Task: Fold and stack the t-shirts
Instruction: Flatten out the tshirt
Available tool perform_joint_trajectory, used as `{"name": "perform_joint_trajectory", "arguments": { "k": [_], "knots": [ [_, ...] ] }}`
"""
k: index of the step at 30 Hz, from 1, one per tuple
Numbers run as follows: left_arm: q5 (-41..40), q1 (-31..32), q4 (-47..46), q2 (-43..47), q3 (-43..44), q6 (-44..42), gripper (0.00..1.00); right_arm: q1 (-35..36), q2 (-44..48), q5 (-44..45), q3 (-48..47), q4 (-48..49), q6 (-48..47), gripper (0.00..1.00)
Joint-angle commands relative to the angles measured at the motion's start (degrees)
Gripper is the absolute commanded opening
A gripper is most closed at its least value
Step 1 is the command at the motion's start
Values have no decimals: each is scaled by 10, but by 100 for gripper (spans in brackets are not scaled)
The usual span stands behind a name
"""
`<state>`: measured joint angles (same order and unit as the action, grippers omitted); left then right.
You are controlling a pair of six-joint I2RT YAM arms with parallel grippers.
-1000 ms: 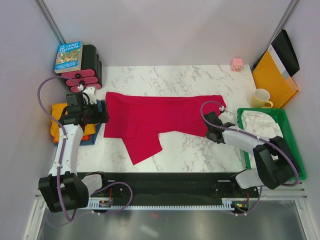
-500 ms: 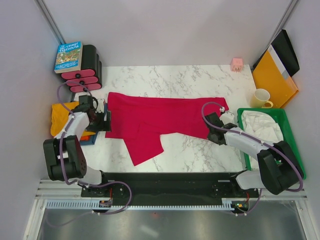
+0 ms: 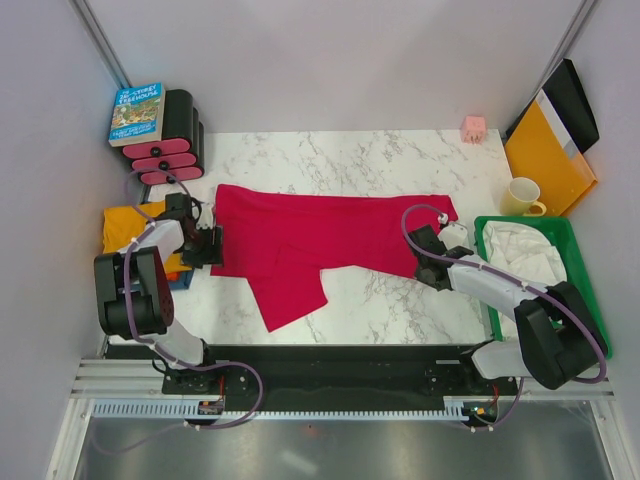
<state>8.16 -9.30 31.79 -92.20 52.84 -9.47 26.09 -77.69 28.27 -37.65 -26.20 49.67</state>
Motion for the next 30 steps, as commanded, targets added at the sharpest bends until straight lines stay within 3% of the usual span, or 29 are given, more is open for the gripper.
{"name": "perform_joint_trajectory", "arguments": {
  "k": [1, 7, 13, 18, 23, 30],
  "knots": [
    [26, 0, -16, -6, -5, -2, 61, 2, 1, 19, -11, -11, -6, 0],
    [35, 0, -7, -19, 0, -15, 53, 2, -9, 18, -15, -7, -7, 0],
    [34, 0, 4, -39, 2, -31, 25, 2, -16, 13, -21, -5, -7, 0],
    [34, 0, 17, -33, 2, -48, 28, 2, -13, 16, -24, -8, -7, 0],
    [33, 0, 27, -21, 0, -62, 47, 2, -11, 14, -25, -9, -5, 0],
    [33, 0, 48, -15, -8, -92, 46, 2, -3, 15, -16, -10, 0, 0]
  ]
}}
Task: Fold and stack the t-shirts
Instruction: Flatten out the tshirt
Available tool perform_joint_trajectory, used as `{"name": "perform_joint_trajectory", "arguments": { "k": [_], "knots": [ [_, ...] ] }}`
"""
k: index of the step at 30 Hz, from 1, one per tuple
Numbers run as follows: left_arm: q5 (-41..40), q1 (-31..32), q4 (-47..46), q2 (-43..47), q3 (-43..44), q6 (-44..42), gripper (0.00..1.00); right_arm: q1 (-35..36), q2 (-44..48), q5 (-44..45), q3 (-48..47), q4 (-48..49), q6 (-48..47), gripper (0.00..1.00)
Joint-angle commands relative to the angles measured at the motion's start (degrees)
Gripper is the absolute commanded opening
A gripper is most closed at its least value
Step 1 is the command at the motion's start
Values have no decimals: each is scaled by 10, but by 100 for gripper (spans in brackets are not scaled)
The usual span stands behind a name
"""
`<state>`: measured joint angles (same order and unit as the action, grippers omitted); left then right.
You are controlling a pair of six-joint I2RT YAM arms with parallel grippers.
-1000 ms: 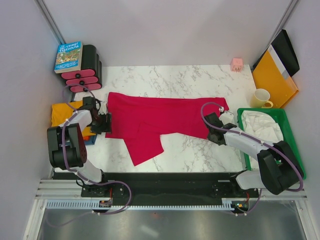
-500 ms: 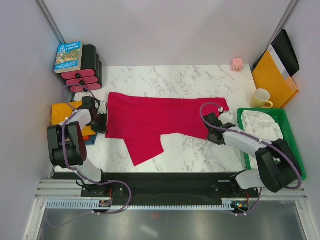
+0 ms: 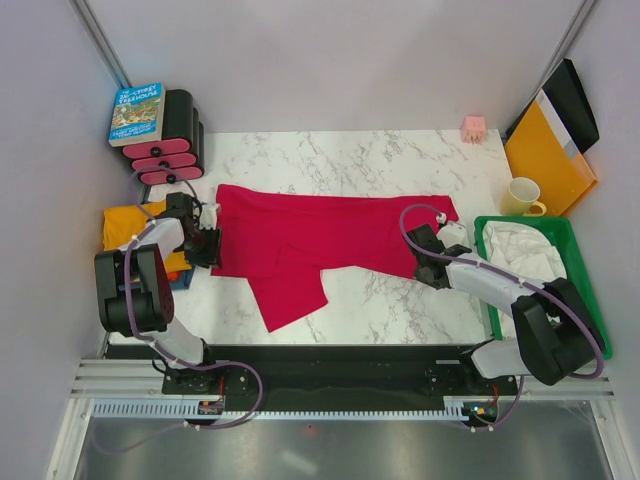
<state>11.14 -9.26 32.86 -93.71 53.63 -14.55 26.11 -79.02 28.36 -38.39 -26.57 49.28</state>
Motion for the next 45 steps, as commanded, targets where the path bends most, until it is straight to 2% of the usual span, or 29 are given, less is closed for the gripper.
{"name": "perform_joint_trajectory", "arguments": {
  "k": [1, 10, 13, 16, 17, 19, 26, 29, 33, 41, 45],
  "knots": [
    [0, -1, 38, -1, -18, -44, 46, 2, 12, 13, -5, -8, 6, 0],
    [-9, 1, 41, -15, -48, -76, 42, 2, 23, 10, 0, -10, 14, 0],
    [-15, 3, 41, -21, -55, -80, 35, 2, 26, 10, 1, -11, 16, 0],
    [-14, 6, 40, -21, -60, -83, 25, 2, 29, 11, 2, -12, 15, 0],
    [-14, 7, 40, -21, -61, -83, 14, 2, 30, 11, 2, -12, 16, 0],
    [-16, 9, 40, -21, -63, -84, 3, 2, 31, 10, 2, -13, 17, 0],
    [-8, 10, 36, 12, -70, -91, 2, 4, 39, 16, 8, -14, 14, 0],
    [10, 10, 36, 76, -63, -91, 2, 7, 63, 36, -4, -23, -11, 0],
    [48, 9, 55, 222, 11, -59, 2, 9, 139, 87, -81, -68, -71, 0],
    [92, 9, 104, 333, 163, 21, 2, 8, 233, 136, -230, -143, -200, 0],
    [88, 8, 112, 372, 259, 54, 2, 8, 240, 142, -370, -168, -258, 0]
  ]
}}
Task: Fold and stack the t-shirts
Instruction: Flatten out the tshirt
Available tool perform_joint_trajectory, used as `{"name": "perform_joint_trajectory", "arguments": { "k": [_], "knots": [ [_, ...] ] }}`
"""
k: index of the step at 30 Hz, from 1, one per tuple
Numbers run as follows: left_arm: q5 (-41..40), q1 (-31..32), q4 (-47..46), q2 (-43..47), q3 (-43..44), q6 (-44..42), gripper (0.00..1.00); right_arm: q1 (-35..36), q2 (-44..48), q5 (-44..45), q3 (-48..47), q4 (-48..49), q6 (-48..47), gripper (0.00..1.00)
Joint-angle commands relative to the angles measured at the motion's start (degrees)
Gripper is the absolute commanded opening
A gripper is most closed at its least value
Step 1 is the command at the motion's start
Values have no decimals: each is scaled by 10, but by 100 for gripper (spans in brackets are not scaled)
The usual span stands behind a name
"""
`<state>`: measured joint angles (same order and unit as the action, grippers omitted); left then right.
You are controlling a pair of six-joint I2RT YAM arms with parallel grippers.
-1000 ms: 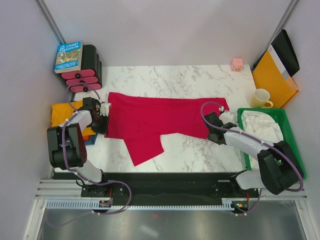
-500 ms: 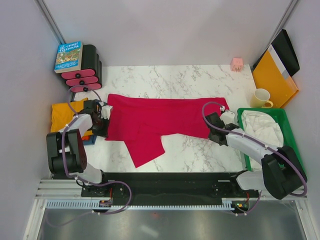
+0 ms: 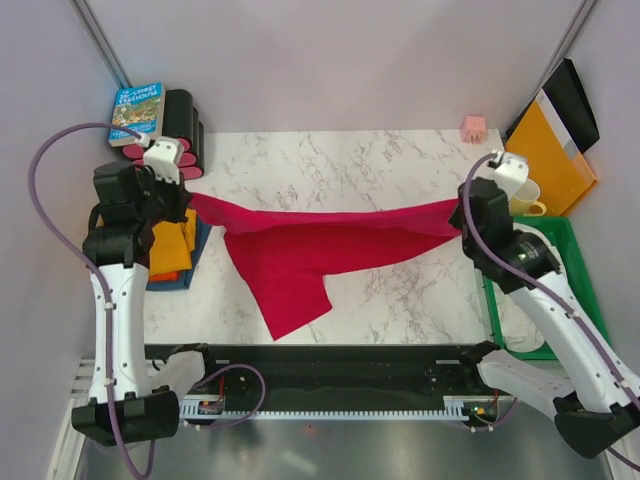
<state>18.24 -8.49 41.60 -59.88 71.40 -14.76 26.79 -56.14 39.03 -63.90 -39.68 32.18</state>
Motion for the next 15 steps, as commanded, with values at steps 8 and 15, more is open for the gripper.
{"name": "perform_joint_trajectory", "arguments": {
  "k": [8, 15],
  "knots": [
    [-13, 1, 61, 83, 245, 86, 2, 1, -17, 15, -354, -109, -162, 0],
    [-56, 1, 97, 84, 416, 106, 2, 5, -31, 3, -481, -133, -179, 0]
  ]
}}
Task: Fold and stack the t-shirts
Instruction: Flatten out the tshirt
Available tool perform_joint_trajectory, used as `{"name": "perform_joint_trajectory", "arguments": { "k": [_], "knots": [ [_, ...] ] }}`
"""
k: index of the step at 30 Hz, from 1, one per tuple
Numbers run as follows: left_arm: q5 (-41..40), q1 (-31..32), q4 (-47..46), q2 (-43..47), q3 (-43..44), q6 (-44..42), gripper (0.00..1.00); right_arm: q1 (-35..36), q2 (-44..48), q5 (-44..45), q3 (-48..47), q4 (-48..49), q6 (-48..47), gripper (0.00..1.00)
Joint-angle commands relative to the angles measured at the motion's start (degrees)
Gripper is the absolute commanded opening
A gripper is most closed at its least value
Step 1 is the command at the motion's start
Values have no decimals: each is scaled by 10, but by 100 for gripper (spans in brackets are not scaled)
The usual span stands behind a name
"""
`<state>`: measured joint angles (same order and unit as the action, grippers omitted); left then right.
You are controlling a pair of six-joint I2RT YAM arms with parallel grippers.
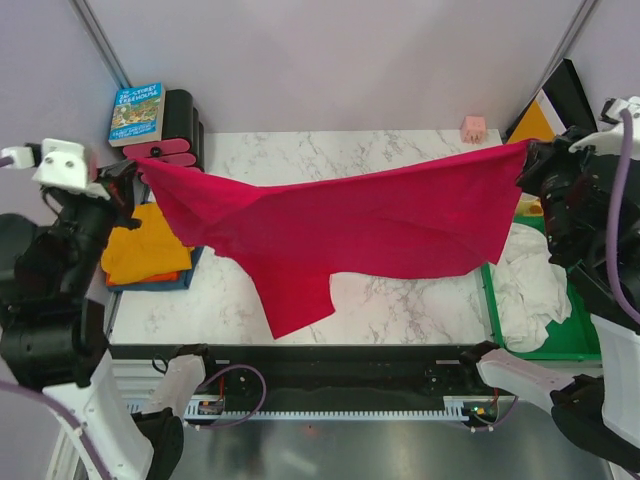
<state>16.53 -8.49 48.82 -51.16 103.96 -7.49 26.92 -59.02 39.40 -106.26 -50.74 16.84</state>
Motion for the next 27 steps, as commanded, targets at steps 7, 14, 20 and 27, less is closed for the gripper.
{"name": "perform_joint_trajectory", "arguments": {
  "k": [7, 14, 20, 27],
  "knots": [
    [-69, 1, 58, -4, 243, 44, 2, 9, 8, -13, -127, -21, -24, 0],
    [-120, 14, 58, -38, 360, 28, 2, 12, -2, -19, -168, -21, -14, 0],
    [-130, 27, 31, -47, 388, 35, 2, 12, -14, -6, -209, -11, -25, 0],
    [-49, 24, 43, -61, 220, 50, 2, 12, -9, -20, -21, 34, 20, 0]
  ]
}}
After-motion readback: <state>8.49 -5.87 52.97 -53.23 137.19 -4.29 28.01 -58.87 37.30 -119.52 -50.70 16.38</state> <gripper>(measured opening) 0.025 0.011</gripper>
